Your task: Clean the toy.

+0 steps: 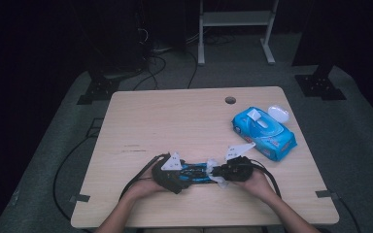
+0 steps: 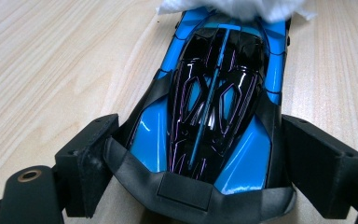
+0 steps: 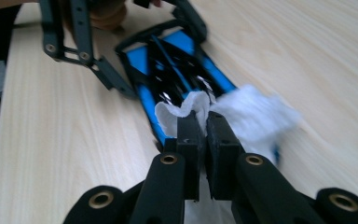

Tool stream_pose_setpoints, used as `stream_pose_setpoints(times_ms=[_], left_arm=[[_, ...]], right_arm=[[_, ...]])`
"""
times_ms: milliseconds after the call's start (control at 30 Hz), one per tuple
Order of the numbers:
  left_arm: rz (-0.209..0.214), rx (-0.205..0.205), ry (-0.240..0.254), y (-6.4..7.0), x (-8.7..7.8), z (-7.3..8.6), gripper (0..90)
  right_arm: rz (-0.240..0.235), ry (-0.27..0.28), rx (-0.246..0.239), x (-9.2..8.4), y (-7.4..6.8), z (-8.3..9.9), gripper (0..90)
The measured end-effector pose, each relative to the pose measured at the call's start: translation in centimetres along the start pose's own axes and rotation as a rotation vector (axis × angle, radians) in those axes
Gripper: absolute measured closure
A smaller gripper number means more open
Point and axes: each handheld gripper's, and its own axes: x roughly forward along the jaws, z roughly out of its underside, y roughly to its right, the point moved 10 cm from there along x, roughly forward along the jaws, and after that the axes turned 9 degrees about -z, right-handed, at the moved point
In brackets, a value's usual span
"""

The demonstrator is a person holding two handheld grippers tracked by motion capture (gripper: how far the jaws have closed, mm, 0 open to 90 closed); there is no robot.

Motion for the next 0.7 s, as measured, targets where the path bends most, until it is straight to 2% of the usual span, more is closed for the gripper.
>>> stream_pose_setpoints(times_ms=[133,200,233,333,533,667,700], left_arm=[[-0.002,-0.004,-0.001,0.0,0.0,0.0,15.3],[-0.005,-0.008,0.001,0.0,-0.1,0.1,15.3],[-0.005,-0.007,0.002,0.0,-0.1,0.1,15.3],[-0.007,0.000,-0.005,0.0,-0.1,0.1,15.8],[-0.005,0.004,-0.006,0.0,0.0,-0.1,16.3],[-0.012,0.000,-0.008,0.0,-0.1,0.0,16.4],[-0.016,-0.001,-0.010,0.0,-0.2,0.1,16.4]], right_arm=[[-0.043,0.014,-0.028,1.9,-1.3,-1.2,84.6],[-0.050,0.015,-0.034,2.2,-1.5,-1.4,84.6],[-0.048,0.011,-0.052,2.6,-1.7,-1.7,84.6],[-0.042,0.004,-0.043,2.0,-1.4,-1.1,84.5],[-0.005,0.025,0.028,0.1,0.1,0.6,84.6],[0.006,0.027,0.029,0.4,0.4,0.2,84.9],[-0.012,0.060,0.054,1.0,0.5,-0.7,85.2]])
